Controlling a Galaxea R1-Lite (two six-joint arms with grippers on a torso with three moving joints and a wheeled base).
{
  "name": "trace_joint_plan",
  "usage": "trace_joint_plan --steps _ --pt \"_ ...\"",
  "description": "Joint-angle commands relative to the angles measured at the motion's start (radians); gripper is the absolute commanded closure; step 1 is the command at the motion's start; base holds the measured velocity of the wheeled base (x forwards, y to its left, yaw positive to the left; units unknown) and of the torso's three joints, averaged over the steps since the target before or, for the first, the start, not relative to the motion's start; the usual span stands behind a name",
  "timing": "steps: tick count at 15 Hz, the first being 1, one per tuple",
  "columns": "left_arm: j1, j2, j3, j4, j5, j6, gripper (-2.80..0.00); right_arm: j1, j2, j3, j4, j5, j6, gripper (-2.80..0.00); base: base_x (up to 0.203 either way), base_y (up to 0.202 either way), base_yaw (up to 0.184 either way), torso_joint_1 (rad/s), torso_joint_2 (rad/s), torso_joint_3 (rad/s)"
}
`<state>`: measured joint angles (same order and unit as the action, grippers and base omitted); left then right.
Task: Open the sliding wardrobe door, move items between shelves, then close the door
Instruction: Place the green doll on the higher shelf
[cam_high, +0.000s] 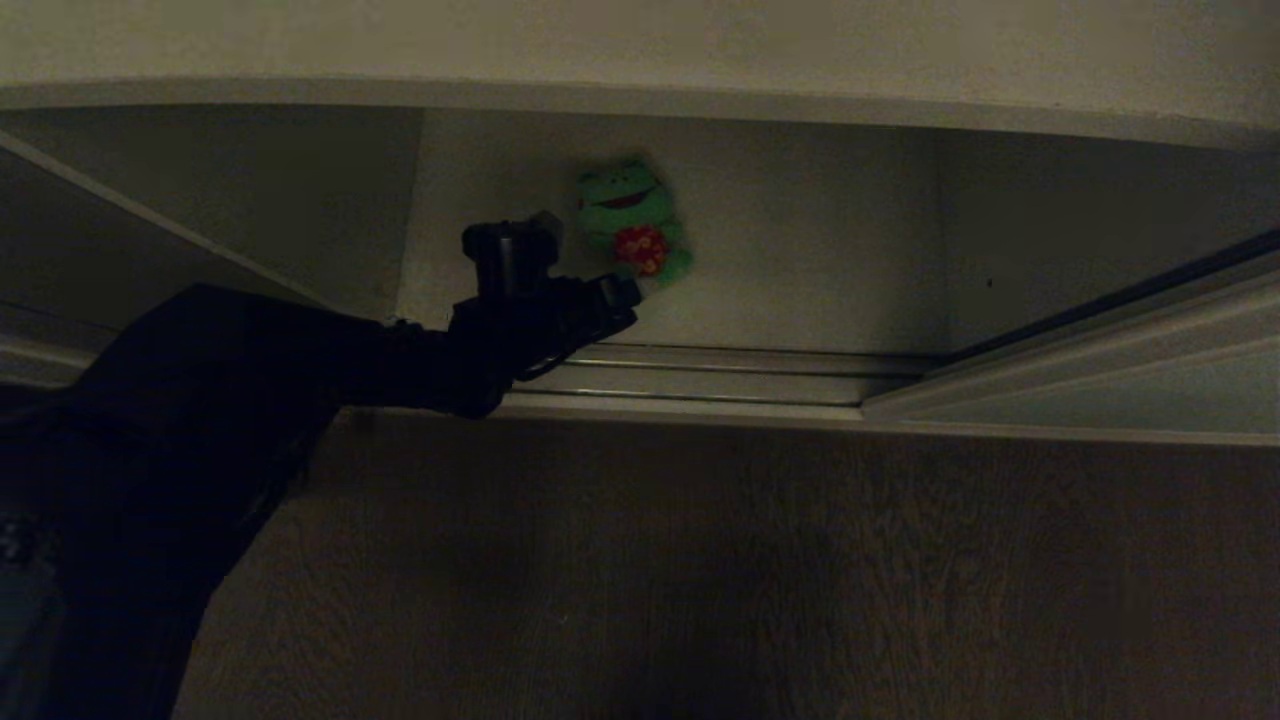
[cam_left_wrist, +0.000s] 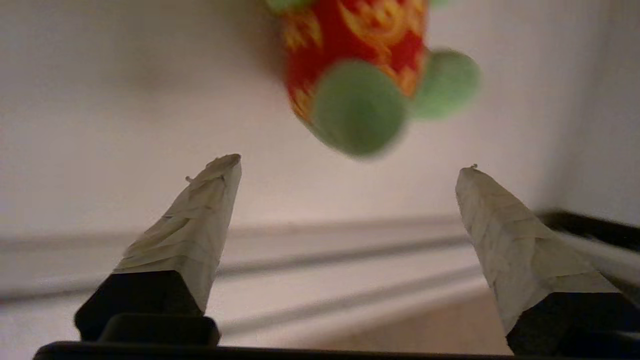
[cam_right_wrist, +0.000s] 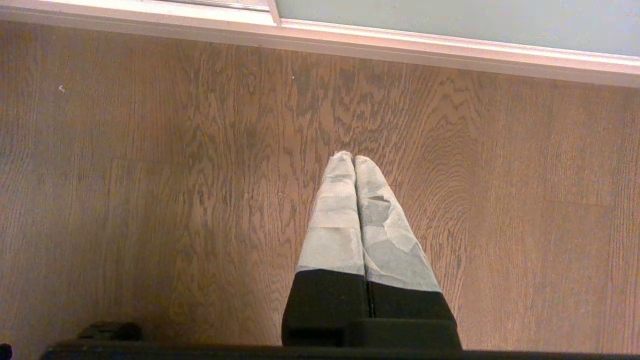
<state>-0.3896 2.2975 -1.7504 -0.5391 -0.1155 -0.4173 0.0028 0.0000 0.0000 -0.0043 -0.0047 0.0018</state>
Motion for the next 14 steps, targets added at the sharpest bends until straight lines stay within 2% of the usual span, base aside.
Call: trace_joint_plan --steps 1,3,5,10,12,14 --pt "-0.002 0.054 -0.024 -0.061 0.024 0.026 -2.8 0.0 -0.003 0.0 0.0 0.0 0.0 0.0 0.0 0.0 0.0 0.0 0.0 0.0" --pt "-0.005 0.08 -0.038 -0.144 0.054 0.069 -2.8 0.0 -0.002 0.0 0.0 0.0 0.0 0.0 0.0 0.0 0.0 0.0 0.0 0.0" --pt "-0.009 0.107 -0.069 -0.179 0.059 0.099 -2.8 0.0 -0.003 0.0 0.0 0.0 0.0 0.0 0.0 0.0 0.0 0.0 0.0 0.0" --pt "-0.023 0.178 -0.132 -0.222 0.068 0.144 -2.8 0.0 -0.002 0.0 -0.002 0.0 0.0 0.0 0.0 0.0 0.0 0.0 0.0 0.0" --pt "-0.024 0.182 -0.133 -0.284 0.091 0.148 -2.8 0.0 -0.003 0.0 0.0 0.0 0.0 0.0 0.0 0.0 0.0 0.0 0.0 0.0" --pt "-0.023 0.2 -0.137 -0.359 0.088 0.216 -2.8 0.0 -0.003 0.0 0.0 0.0 0.0 0.0 0.0 0.0 0.0 0.0 0.0 0.0"
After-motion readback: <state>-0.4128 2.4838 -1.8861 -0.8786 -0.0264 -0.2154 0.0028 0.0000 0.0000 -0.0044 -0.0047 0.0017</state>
